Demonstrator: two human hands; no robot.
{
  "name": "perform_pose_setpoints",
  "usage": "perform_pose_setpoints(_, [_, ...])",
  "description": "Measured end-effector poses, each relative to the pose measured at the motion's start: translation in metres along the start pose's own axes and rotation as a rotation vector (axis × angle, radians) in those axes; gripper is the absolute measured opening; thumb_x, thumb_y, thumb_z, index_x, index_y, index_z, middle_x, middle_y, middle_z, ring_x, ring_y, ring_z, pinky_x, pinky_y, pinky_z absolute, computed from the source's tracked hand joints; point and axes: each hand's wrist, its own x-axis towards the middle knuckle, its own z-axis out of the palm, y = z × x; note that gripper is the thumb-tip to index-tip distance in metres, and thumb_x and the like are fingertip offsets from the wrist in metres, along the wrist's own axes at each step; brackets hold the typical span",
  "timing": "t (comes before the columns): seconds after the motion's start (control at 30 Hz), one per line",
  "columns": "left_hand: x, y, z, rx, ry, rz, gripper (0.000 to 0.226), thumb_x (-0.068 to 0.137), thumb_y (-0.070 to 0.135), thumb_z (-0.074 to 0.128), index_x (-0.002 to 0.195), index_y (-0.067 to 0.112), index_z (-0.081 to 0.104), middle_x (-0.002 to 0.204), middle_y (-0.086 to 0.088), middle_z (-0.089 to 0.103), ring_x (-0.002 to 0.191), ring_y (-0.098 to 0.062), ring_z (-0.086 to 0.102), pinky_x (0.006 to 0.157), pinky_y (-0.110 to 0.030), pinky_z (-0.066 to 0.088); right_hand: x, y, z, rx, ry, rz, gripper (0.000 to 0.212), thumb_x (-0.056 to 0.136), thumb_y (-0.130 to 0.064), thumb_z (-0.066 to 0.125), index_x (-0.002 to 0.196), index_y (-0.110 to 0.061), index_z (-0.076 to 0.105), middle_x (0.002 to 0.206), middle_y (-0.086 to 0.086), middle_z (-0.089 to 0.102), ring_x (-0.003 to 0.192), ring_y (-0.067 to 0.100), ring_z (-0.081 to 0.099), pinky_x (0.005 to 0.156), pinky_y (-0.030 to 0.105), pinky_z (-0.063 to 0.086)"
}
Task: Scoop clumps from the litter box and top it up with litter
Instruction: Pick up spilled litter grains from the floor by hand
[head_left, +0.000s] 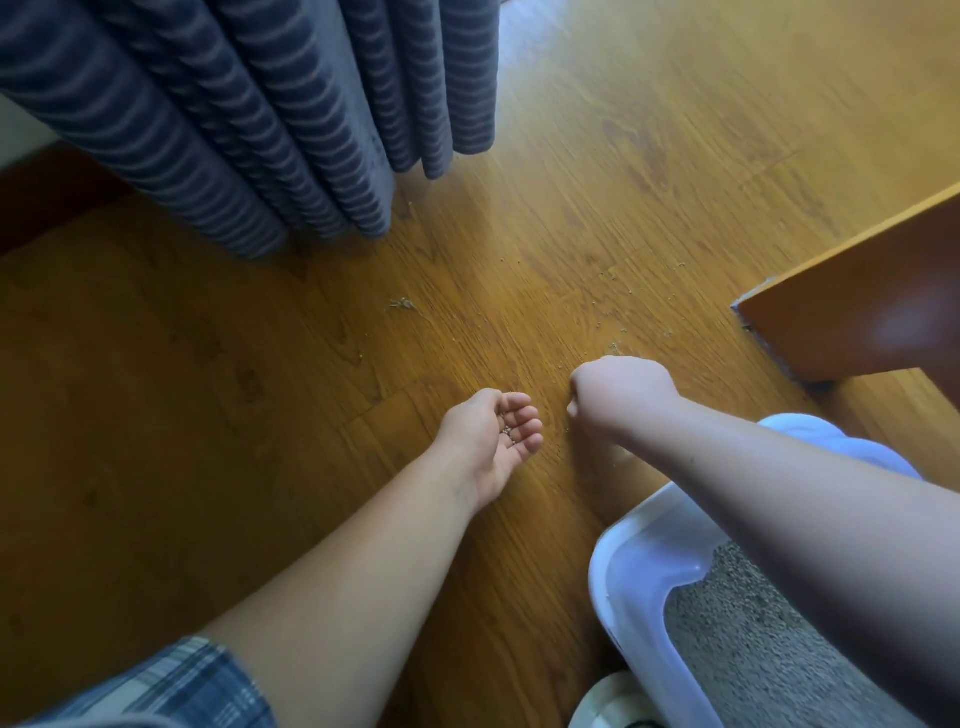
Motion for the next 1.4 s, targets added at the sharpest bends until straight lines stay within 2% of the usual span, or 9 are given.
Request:
perform_pose_setpoints(0.23, [0.001, 0.001, -0.001, -0.024, -0.004, -0.008, 0.03, 0.1, 0.014, 0.036, 0.105, 0.001, 0.063, 0.092, -0.013, 0.063, 0.085, -0.023, 0.063, 0.073, -0.033, 0.057, 0.0, -0.009, -0.005, -0.052, 0.033, -0.005, 0.026, 0.093, -0.046, 0.054, 0.088, -0.023, 0.066, 0.072, -0.005, 0.054, 0.076, 0.023, 0.061, 0.062, 0.03, 0.044])
perform_pose_setpoints(0.4, [0.003, 0.004, 0.0, -0.055, -0.041, -0.019, 0.029, 0.1, 0.01, 0.035, 0.104, -0.001, 0.061, 0.092, -0.015, 0.065, 0.083, -0.023, 0.065, 0.076, -0.036, 0.057, -0.02, -0.013, -0.024, 0.278, 0.106, -0.166, 0.03, 0.082, -0.041, 0.055, 0.062, -0.019, 0.05, 0.06, -0.004, 0.055, 0.059, 0.015, 0.052, 0.052, 0.025, 0.037])
perform_pose_setpoints(0.5, [0.005, 0.003, 0.0, -0.049, -0.059, -0.021, 0.029, 0.1, 0.009, 0.037, 0.109, -0.001, 0.062, 0.099, -0.017, 0.071, 0.093, -0.025, 0.07, 0.086, -0.04, 0.058, -0.038, -0.019, -0.039, 0.447, 0.119, -0.288, 0.026, 0.08, -0.035, 0.052, 0.061, -0.018, 0.051, 0.056, -0.002, 0.054, 0.052, 0.013, 0.046, 0.047, 0.026, 0.034])
perform_pose_setpoints(0.63, [0.005, 0.003, 0.005, -0.046, -0.121, -0.031, 0.03, 0.103, 0.014, 0.037, 0.108, 0.0, 0.063, 0.103, -0.017, 0.072, 0.091, -0.022, 0.072, 0.086, -0.041, 0.058, -0.042, -0.018, -0.047, 0.443, -0.043, -0.393, 0.031, 0.089, -0.033, 0.054, 0.059, -0.036, 0.047, 0.06, -0.01, 0.056, 0.057, 0.006, 0.051, 0.053, 0.029, 0.041])
perform_pose_setpoints(0.7, [0.005, 0.005, 0.012, -0.067, -0.129, -0.031, 0.029, 0.102, 0.012, 0.036, 0.098, 0.0, 0.062, 0.093, -0.016, 0.069, 0.081, -0.021, 0.067, 0.082, -0.038, 0.057, -0.033, -0.007, -0.045, 0.527, -0.048, -0.365, 0.03, 0.094, -0.034, 0.055, 0.065, -0.034, 0.05, 0.064, -0.011, 0.057, 0.062, 0.006, 0.054, 0.058, 0.031, 0.044])
perform_pose_setpoints(0.8, [0.011, 0.008, 0.02, -0.091, -0.097, -0.012, 0.026, 0.099, 0.011, 0.038, 0.091, 0.001, 0.06, 0.081, -0.013, 0.061, 0.074, -0.022, 0.058, 0.071, -0.033, 0.051, -0.004, 0.022, -0.034, 0.638, 0.094, -0.21, 0.02, 0.097, -0.023, 0.051, 0.077, -0.027, 0.055, 0.077, -0.01, 0.062, 0.075, 0.016, 0.058, 0.068, 0.032, 0.045])
perform_pose_setpoints(1.0, [0.022, 0.01, 0.02, -0.075, -0.055, 0.01, 0.027, 0.1, 0.013, 0.038, 0.1, 0.0, 0.062, 0.09, -0.014, 0.061, 0.079, -0.023, 0.06, 0.068, -0.033, 0.054, 0.051, 0.061, -0.018, 0.718, 0.295, 0.155, 0.007, 0.092, -0.019, 0.052, 0.093, -0.025, 0.057, 0.097, -0.003, 0.063, 0.09, 0.021, 0.057, 0.074, 0.032, 0.041])
perform_pose_setpoints(1.23, [0.024, 0.011, 0.02, -0.053, -0.04, 0.011, 0.03, 0.102, 0.015, 0.039, 0.113, 0.0, 0.062, 0.102, -0.017, 0.064, 0.091, -0.026, 0.064, 0.075, -0.035, 0.057, 0.065, 0.046, -0.007, 0.701, 0.407, 0.18, 0.003, 0.096, -0.026, 0.056, 0.096, -0.025, 0.058, 0.101, -0.006, 0.058, 0.091, 0.021, 0.057, 0.08, 0.038, 0.05])
perform_pose_setpoints(1.4, [0.027, 0.011, 0.02, -0.059, -0.025, -0.008, 0.031, 0.103, 0.015, 0.037, 0.114, 0.0, 0.062, 0.108, -0.018, 0.066, 0.1, -0.028, 0.066, 0.081, -0.037, 0.059, 0.067, 0.045, -0.008, 0.503, 0.407, 0.14, 0.011, 0.098, -0.028, 0.05, 0.099, -0.022, 0.06, 0.105, -0.004, 0.059, 0.093, 0.023, 0.058, 0.075, 0.036, 0.049])
